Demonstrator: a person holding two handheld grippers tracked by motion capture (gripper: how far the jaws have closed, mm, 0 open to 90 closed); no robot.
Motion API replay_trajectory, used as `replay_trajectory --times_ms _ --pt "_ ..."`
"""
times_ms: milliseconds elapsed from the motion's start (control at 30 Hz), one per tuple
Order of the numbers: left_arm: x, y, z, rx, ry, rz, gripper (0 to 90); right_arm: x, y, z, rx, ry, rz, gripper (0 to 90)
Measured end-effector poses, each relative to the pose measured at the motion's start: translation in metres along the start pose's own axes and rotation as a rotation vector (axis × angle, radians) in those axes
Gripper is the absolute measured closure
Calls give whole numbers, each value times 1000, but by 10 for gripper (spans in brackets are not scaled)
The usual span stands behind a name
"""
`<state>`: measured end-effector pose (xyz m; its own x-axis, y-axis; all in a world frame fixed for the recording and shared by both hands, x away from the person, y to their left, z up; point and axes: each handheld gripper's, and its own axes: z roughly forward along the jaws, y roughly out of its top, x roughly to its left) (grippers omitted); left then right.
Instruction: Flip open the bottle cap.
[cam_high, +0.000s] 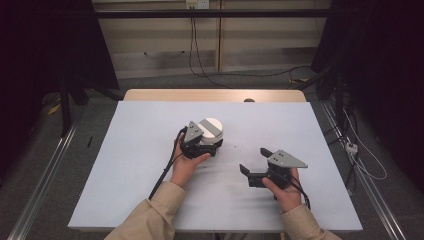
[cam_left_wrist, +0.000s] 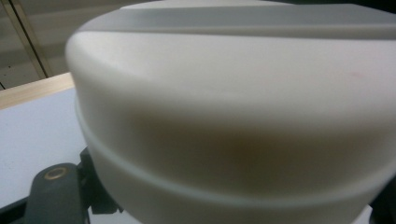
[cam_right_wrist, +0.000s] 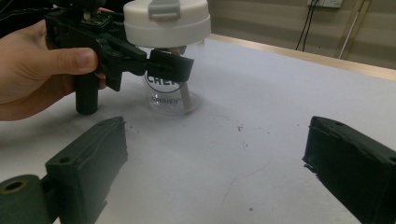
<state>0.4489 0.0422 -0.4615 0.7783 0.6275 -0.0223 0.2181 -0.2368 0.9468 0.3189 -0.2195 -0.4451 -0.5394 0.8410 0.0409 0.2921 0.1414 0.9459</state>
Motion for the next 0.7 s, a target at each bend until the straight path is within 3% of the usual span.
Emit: replay_trajectory --times_ms 467,567,600,633,700 --pt "1 0 -1 11 -7 5 185 9 14 23 24 23 7 135" --pt "0 0 -2 10 -5 12 185 12 20 28 17 29 13 248" --pt "0 0 -2 10 -5 12 185 12 20 28 17 29 13 248" --pt "1 0 -2 11 -7 12 185 14 23 31 27 48 37 342" --pt "1 0 -2 12 -9 6 185 15 24 32 30 61 39 373"
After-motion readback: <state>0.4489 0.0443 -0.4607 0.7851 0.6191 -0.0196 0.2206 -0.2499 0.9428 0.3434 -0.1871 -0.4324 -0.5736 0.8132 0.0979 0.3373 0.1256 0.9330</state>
